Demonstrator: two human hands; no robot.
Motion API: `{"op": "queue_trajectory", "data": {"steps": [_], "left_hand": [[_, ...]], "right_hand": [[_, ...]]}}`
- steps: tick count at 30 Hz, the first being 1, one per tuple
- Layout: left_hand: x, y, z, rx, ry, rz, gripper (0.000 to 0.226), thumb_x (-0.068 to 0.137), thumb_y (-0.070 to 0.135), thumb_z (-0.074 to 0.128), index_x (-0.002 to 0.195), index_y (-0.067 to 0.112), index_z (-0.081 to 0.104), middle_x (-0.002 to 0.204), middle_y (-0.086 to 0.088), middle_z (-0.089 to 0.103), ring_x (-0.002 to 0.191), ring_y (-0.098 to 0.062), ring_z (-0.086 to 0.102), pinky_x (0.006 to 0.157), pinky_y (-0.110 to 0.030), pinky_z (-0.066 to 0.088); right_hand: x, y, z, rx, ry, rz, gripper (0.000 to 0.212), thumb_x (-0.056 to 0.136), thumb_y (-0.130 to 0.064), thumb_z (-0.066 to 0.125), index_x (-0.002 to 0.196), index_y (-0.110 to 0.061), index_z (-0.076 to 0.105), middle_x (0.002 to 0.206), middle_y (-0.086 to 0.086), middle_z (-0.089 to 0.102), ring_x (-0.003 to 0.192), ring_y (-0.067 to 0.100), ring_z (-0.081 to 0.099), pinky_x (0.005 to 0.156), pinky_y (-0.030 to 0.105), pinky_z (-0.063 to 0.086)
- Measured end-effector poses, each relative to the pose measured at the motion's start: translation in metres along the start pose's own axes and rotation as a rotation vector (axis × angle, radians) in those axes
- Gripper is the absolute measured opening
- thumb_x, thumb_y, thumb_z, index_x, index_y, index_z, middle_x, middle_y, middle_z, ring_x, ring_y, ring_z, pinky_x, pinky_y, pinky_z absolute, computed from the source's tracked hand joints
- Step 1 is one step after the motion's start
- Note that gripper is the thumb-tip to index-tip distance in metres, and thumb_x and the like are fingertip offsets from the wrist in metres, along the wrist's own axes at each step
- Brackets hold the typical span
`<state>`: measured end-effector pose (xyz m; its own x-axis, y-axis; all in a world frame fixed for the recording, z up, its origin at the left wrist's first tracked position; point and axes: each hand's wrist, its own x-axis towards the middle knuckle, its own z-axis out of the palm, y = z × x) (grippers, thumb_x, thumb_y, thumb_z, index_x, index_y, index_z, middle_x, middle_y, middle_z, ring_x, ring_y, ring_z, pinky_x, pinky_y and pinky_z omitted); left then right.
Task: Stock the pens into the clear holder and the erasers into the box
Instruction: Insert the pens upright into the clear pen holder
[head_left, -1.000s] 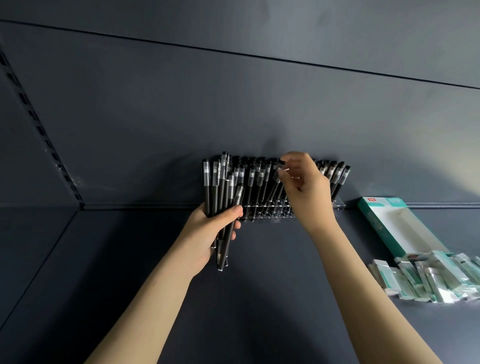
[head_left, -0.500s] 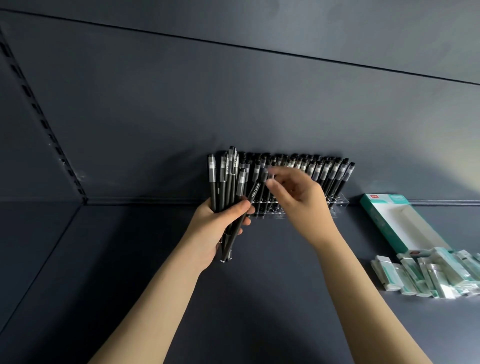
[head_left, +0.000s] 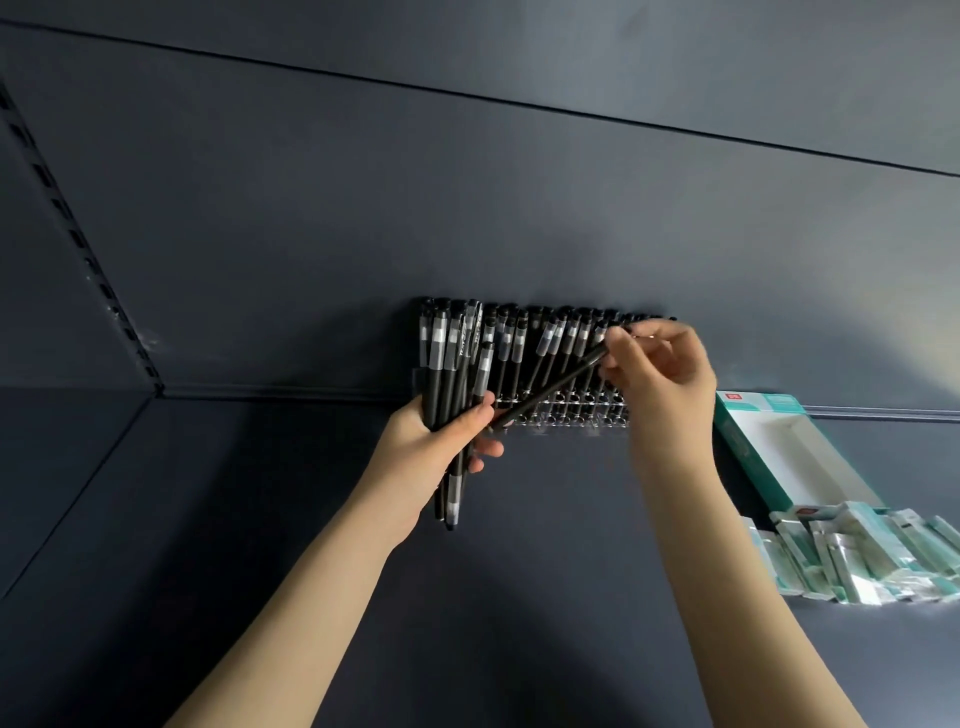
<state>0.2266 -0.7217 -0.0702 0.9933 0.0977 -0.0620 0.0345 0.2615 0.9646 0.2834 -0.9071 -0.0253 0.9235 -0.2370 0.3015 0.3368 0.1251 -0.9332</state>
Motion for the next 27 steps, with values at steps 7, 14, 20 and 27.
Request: {"op": "queue_trajectory", "data": {"steps": [7, 14, 20, 27], "left_hand": [[0.008, 0.000, 0.007, 0.098, 0.032, 0.070, 0.019, 0.098, 0.011, 0.054, 0.112, 0.001, 0.063, 0.106, -0.001, 0.074, 0.082, -0.014, 0.069, 0.067, -0.026, 0.053], [0.017, -0.004, 0.020, -0.004, 0.092, 0.055, 0.015, 0.096, 0.006, 0.057, 0.106, -0.002, 0.065, 0.102, -0.008, 0.075, 0.079, -0.013, 0.069, 0.064, -0.025, 0.053], [0.021, -0.011, 0.022, -0.085, 0.132, 0.050, 0.010, 0.093, 0.004, 0.060, 0.096, 0.004, 0.069, 0.094, -0.010, 0.075, 0.080, -0.018, 0.069, 0.065, -0.026, 0.055], [0.021, -0.012, 0.020, -0.102, 0.116, 0.039, 0.014, 0.093, 0.008, 0.060, 0.105, 0.005, 0.066, 0.102, -0.010, 0.074, 0.077, -0.021, 0.070, 0.066, -0.029, 0.055]], "right_hand": [[0.019, -0.004, -0.003, -0.327, 0.134, -0.310, 0.017, 0.087, -0.015, 0.072, 0.086, -0.015, 0.055, 0.075, -0.010, 0.060, 0.067, 0.001, 0.057, 0.068, 0.015, 0.044], [0.026, 0.003, 0.007, -0.433, -0.023, -0.374, 0.030, 0.087, -0.012, 0.071, 0.079, -0.032, 0.050, 0.077, -0.008, 0.063, 0.068, 0.005, 0.059, 0.066, 0.017, 0.045], [0.027, 0.014, 0.009, -0.504, -0.088, -0.429, 0.022, 0.086, -0.010, 0.072, 0.079, -0.017, 0.053, 0.078, -0.003, 0.061, 0.068, 0.008, 0.058, 0.063, 0.015, 0.043], [0.030, 0.029, 0.012, -0.641, -0.212, -0.520, 0.010, 0.087, -0.008, 0.072, 0.092, -0.005, 0.064, 0.084, -0.001, 0.060, 0.069, 0.004, 0.056, 0.066, 0.007, 0.042]]}}
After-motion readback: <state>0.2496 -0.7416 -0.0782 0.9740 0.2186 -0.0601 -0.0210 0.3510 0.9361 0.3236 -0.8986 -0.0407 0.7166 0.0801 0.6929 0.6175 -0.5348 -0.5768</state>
